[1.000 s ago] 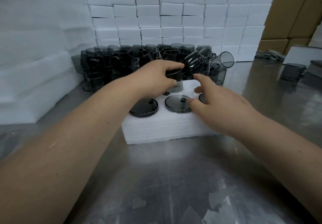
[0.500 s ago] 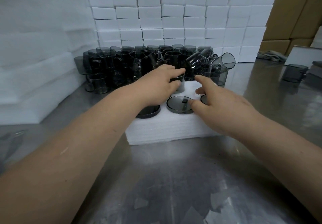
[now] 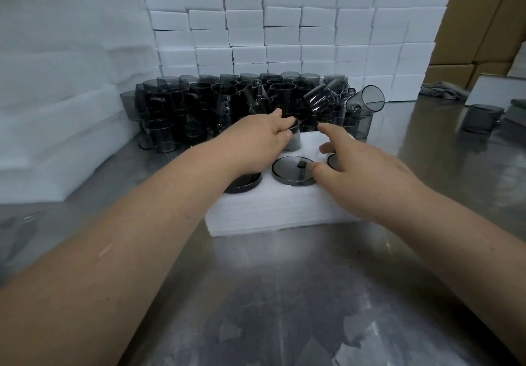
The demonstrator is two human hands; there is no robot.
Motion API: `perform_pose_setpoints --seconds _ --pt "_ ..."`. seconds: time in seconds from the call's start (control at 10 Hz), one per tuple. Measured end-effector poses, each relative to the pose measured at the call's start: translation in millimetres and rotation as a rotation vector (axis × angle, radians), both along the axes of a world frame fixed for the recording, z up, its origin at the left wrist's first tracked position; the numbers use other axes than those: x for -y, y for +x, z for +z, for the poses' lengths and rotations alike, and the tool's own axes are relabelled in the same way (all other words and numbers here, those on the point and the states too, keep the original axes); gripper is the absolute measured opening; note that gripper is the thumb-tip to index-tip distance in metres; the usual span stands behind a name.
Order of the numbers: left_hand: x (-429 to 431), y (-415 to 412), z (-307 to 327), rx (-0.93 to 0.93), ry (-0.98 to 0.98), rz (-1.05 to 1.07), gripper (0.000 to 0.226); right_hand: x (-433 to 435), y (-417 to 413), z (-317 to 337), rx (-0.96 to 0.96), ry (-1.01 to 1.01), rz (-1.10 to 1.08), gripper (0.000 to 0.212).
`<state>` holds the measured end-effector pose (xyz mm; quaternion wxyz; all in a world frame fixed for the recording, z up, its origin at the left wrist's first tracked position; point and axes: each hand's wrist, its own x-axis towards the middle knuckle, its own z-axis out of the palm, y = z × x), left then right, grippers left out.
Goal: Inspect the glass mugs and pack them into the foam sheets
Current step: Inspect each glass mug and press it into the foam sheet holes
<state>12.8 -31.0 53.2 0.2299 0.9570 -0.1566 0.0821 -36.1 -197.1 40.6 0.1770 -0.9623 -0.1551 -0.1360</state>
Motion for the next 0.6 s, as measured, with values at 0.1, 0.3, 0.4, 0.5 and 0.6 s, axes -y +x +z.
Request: perform_pose_setpoints --seconds 0.1,0.3,0.4,0.5,0.6 --pt "0.6 -0.2 0.3 0.003 0.03 0.0 0.043 0.1 0.4 -0.4 0.004 -0.002 -0.001 0.059" --pt "2.6 -1.6 2.3 -0.014 0.159 -0.021 0.045 0.0 1.9 -1.5 0.019 -0.005 -0.006 0.059" --pt "3.3 -3.2 2.4 -0.027 0.178 -0.032 0.044 -0.2 1.9 -1.7 0.023 -0.001 -0.006 0.059" --pt "4.2 -4.0 2.5 -0.052 0.186 -0.04 0.045 0.0 1.7 -1.9 0.016 0.002 -0.002 0.059" --pt "5.0 -4.4 2.5 -0.075 0.185 -0.046 0.045 0.1 1.2 -1.4 0.01 0.003 -0.007 0.059"
